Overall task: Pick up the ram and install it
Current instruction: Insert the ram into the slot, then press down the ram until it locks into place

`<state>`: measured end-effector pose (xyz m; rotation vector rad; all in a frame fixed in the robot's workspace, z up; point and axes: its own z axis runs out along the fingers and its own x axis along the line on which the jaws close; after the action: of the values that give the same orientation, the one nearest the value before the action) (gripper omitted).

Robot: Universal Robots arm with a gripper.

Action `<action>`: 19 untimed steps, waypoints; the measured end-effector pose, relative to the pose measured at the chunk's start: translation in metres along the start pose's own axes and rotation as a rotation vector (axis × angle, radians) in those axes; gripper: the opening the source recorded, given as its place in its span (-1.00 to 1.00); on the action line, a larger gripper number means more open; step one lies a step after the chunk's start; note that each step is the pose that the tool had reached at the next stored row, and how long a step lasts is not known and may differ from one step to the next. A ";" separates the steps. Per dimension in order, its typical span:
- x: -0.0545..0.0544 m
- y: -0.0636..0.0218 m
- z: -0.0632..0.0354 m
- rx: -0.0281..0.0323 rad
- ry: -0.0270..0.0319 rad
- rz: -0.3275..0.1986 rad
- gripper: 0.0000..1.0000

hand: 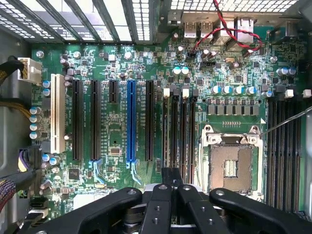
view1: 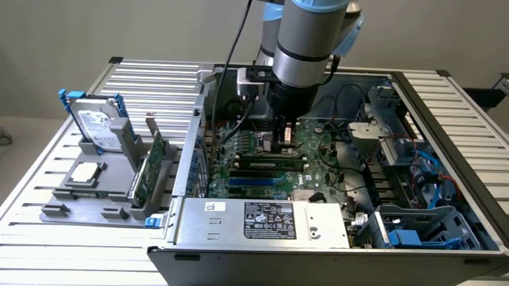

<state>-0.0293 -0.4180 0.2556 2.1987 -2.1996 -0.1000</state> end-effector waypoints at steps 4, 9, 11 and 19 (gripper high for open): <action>0.000 0.0000 0.0000 0.0000 0.0001 0.000 -0.79; 0.000 0.0000 0.0000 0.0000 0.0000 0.000 -0.79; 0.000 0.0000 0.0000 0.0000 0.0000 0.000 -0.79; 0.000 0.0084 0.0021 0.0000 -0.0002 0.000 -0.79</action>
<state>-0.0378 -0.4179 0.2541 2.1988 -2.1996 -0.1002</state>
